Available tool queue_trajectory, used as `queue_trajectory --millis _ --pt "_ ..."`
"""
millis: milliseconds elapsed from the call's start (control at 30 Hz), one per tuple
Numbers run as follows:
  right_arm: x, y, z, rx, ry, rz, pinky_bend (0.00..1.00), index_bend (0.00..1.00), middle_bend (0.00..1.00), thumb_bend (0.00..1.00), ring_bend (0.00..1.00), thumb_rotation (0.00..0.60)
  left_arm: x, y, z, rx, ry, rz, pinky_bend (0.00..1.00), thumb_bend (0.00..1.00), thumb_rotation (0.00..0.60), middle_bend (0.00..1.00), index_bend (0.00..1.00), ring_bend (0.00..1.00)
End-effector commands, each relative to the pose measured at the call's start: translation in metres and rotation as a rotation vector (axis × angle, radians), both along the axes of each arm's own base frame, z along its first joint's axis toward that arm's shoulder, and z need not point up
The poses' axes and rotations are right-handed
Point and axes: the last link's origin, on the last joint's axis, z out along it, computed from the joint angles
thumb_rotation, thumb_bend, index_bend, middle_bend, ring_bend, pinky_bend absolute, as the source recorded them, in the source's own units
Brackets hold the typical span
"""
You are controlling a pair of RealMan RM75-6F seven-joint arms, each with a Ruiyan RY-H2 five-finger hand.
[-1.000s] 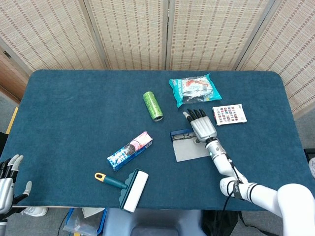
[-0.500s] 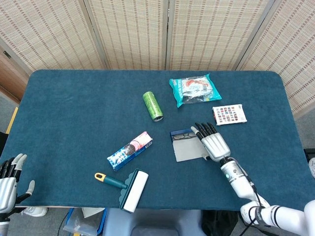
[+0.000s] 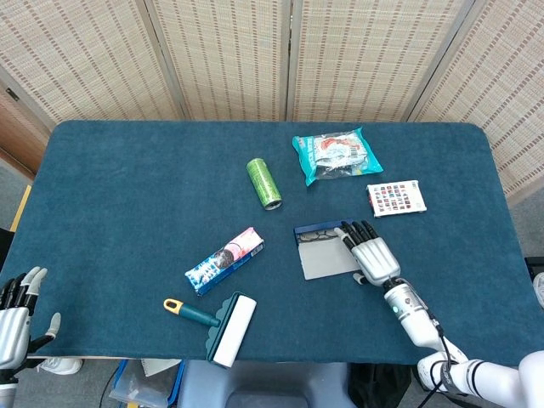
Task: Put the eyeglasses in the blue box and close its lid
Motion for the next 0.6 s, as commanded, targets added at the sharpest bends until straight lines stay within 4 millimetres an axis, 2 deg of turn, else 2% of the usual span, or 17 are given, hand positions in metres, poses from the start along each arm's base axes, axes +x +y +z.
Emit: queue_trajectory --millis 33,600 --pt "-0.0008 -0.0009 -0.0015 0.003 0.003 -0.002 0.0 0.0 0.0 0.15 0.0 0.6 -0.0002 0.0 -0.0003 0.0 0.0 0.001 0.0 0.4 0.6 0.0 0.0 0.0" --pt "0.0003 -0.0104 -0.008 -0.002 0.025 0.003 0.0 0.0 0.0 0.17 0.0 0.6 -0.0014 0.0006 -0.0005 0.0 -0.001 0.003 0.0 0.4 0.6 0.0 0.0 0.0"
